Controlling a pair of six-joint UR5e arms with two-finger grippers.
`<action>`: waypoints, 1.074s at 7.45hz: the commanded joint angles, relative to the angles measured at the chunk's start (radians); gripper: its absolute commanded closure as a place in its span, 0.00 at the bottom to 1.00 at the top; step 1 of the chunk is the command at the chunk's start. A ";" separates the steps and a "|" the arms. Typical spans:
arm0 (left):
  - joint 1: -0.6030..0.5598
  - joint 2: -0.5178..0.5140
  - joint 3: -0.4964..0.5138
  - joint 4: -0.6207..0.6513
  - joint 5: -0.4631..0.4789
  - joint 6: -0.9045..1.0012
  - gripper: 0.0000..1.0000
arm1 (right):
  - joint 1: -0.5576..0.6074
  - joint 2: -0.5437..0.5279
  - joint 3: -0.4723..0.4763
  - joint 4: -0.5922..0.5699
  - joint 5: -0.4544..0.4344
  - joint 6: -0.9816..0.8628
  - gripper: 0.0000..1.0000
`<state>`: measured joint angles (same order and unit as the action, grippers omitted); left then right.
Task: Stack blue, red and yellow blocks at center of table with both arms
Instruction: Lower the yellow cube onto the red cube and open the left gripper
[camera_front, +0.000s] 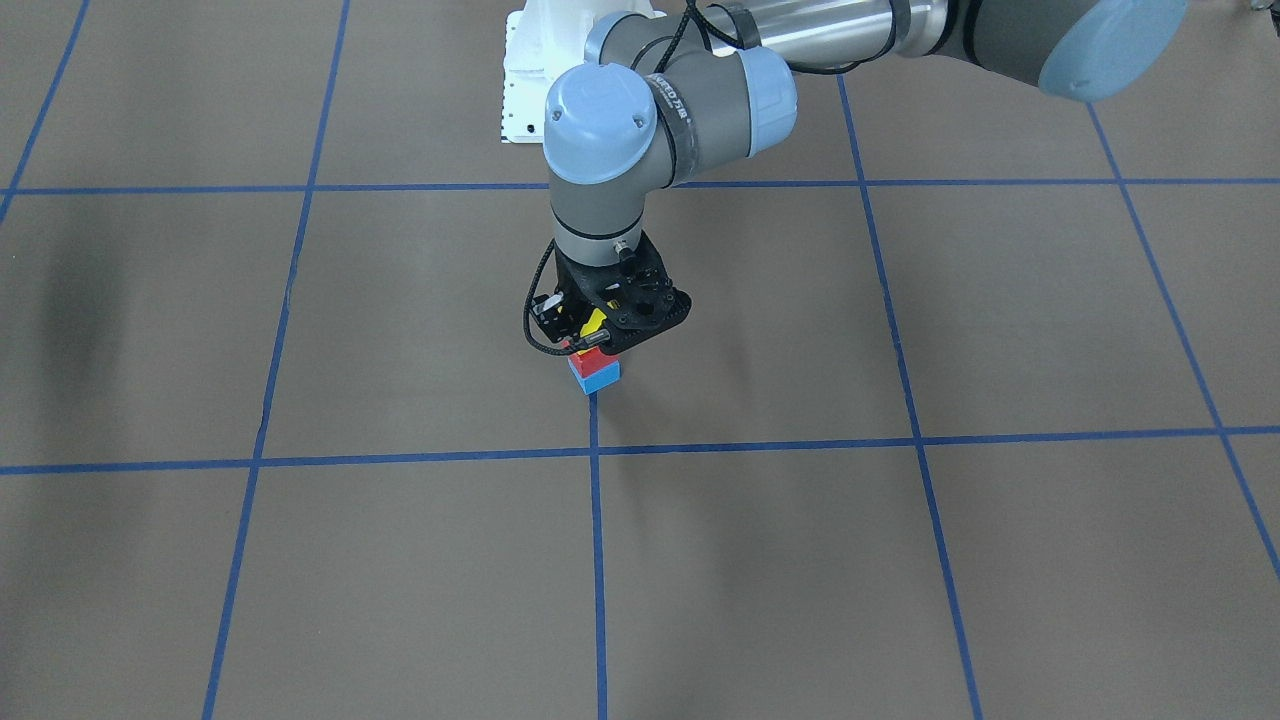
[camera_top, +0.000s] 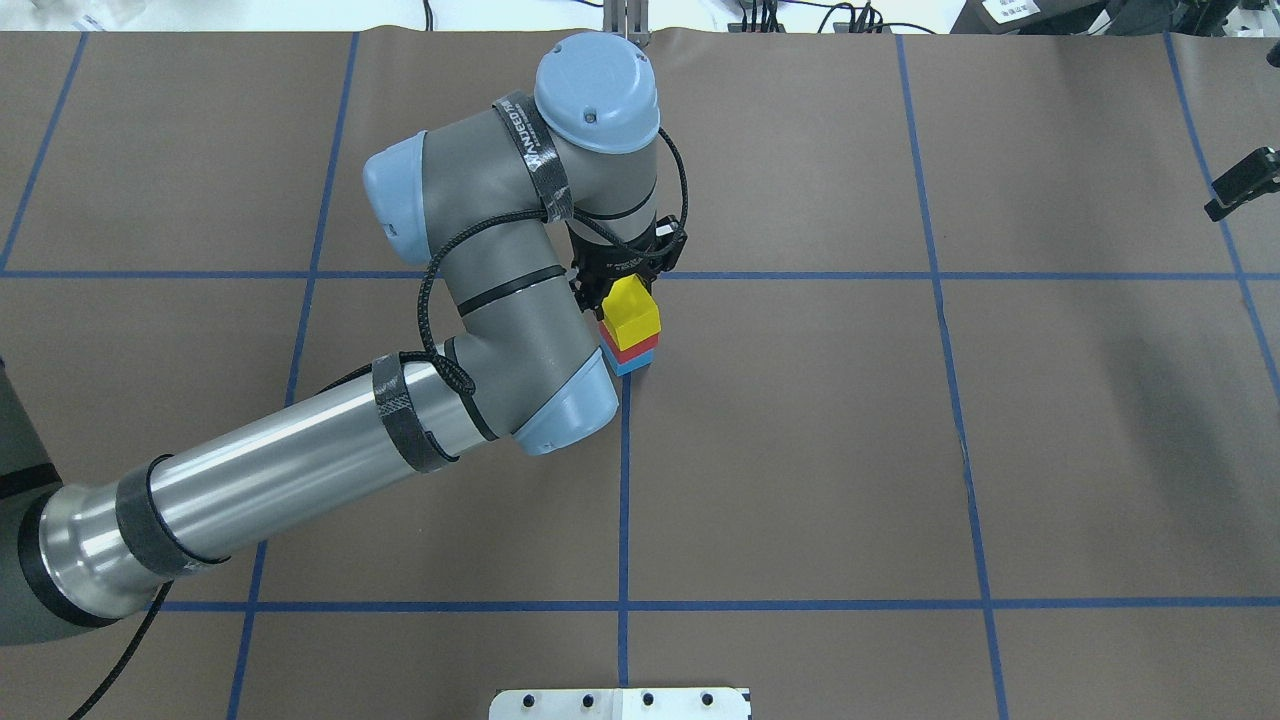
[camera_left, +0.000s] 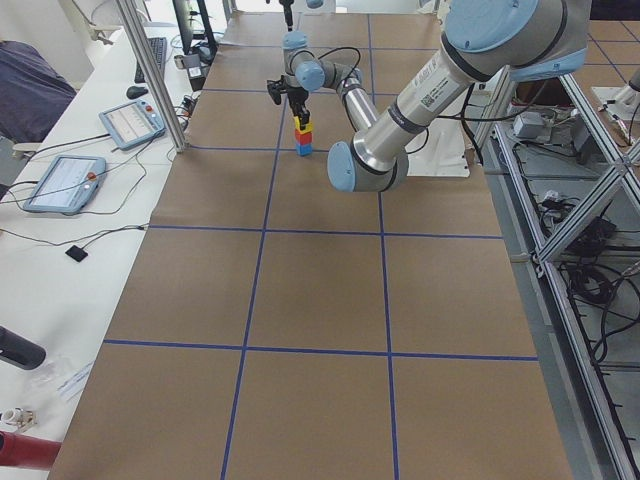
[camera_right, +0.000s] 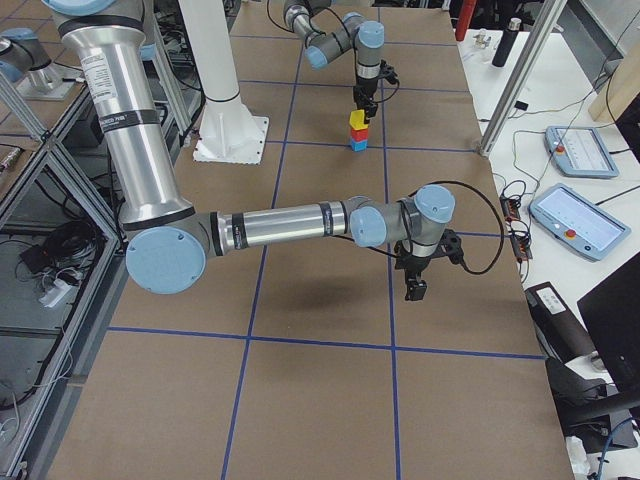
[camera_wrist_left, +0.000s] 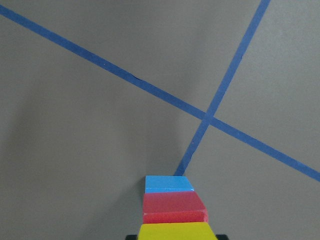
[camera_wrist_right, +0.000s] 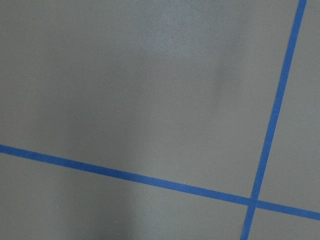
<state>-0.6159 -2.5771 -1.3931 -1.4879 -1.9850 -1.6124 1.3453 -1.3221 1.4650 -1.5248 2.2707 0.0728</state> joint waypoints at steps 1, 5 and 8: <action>-0.001 0.000 0.000 -0.011 0.000 -0.004 0.73 | 0.000 0.001 0.000 0.000 0.000 0.001 0.01; -0.002 0.003 0.003 -0.012 0.002 0.003 0.31 | 0.000 0.003 0.000 0.000 0.001 0.004 0.01; -0.007 0.003 -0.003 -0.009 0.000 0.006 0.00 | 0.000 0.000 0.000 0.000 0.003 0.002 0.01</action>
<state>-0.6190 -2.5731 -1.3912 -1.4986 -1.9838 -1.6085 1.3453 -1.3210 1.4651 -1.5248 2.2721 0.0754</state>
